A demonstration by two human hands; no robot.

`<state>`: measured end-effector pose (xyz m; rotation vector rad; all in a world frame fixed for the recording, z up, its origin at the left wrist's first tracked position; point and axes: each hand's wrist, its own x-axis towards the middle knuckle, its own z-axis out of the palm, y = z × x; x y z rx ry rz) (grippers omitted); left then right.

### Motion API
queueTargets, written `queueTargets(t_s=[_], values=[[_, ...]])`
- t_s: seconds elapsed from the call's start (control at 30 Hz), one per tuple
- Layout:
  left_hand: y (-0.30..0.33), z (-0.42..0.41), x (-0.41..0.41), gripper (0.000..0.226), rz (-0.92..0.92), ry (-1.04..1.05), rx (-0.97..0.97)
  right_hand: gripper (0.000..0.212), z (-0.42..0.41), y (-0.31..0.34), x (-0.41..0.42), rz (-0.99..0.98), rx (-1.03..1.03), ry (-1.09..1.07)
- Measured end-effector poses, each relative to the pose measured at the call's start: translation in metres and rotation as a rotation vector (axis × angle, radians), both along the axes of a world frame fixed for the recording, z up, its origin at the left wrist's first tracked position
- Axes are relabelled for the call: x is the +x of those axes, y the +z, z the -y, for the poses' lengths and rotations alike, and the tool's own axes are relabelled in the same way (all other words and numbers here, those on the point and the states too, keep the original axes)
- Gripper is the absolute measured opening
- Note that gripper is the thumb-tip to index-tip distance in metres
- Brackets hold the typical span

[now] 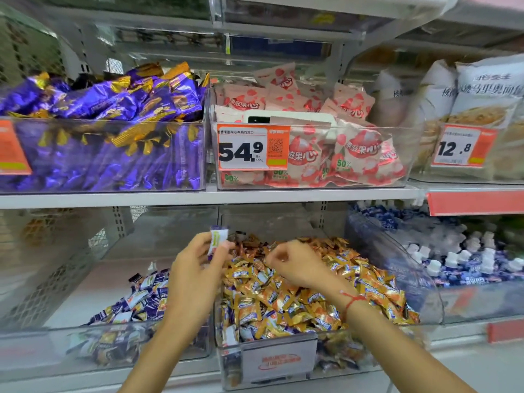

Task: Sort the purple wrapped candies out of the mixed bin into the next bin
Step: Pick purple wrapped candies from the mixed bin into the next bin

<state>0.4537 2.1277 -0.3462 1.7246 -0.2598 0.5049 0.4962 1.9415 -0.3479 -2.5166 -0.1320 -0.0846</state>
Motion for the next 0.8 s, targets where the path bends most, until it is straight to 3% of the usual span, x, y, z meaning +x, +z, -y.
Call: queueTargets(t_s=[0.07, 0.13, 0.3, 0.5, 0.8], values=[[-0.001, -0.006, 0.002, 0.010, -0.087, -0.011, -0.092, 0.040, -0.021, -0.012, 0.010, -0.112, -0.398, -0.026], [0.000, -0.010, 0.003, 0.011, -0.139, -0.036, -0.100, 0.039, -0.035, -0.021, 0.019, -0.046, -0.529, -0.078], [0.001, -0.019, 0.004, 0.012, -0.206, -0.081, -0.020, 0.009, -0.018, -0.018, 0.018, -0.033, -0.042, -0.044], [-0.005, -0.018, 0.003, 0.012, -0.190, -0.105, 0.097, 0.028, -0.005, 0.006, -0.023, -0.166, 0.650, 0.077], [-0.008, -0.008, -0.003, 0.030, -0.155, -0.034, 0.112, 0.017, -0.068, 0.011, -0.048, 0.046, 0.850, 0.068]])
